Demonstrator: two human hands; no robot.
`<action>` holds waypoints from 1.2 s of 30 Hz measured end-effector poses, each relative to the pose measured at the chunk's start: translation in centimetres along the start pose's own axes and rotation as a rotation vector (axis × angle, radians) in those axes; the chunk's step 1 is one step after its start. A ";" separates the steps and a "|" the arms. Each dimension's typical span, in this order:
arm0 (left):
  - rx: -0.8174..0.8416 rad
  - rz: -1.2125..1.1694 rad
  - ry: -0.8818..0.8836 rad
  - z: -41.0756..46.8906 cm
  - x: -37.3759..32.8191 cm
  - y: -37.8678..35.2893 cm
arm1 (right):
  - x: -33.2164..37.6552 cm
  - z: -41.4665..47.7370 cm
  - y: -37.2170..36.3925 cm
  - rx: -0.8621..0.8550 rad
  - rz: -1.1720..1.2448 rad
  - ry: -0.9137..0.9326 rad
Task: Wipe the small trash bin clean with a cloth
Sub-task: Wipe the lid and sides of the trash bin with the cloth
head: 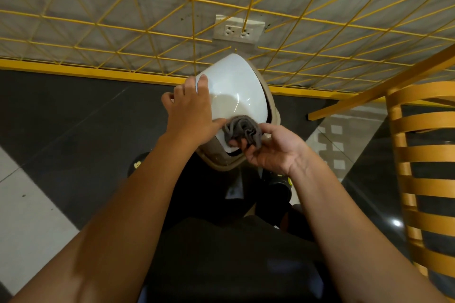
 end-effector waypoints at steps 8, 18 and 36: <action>0.029 -0.028 -0.005 0.3 0.3 0.1 | 7.0 -2.2 -0.6 -0.190 -0.564 0.924; 0.013 -0.030 -0.010 0.2 0.3 0.1 | 1.9 -1.1 -0.6 -0.195 -1.033 1.169; 0.023 -0.043 0.004 0.0 -0.2 -0.1 | 2.1 2.3 1.4 -0.347 -0.603 0.371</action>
Point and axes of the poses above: each hand's wrist, its own z-axis towards the middle knuckle, its own y-axis out of the back of the hand, x = y × z, the point moved 9 cm from there along z, towards the middle knuckle, and after that the axes turned 15 degrees about z, right-handed, at the moved point
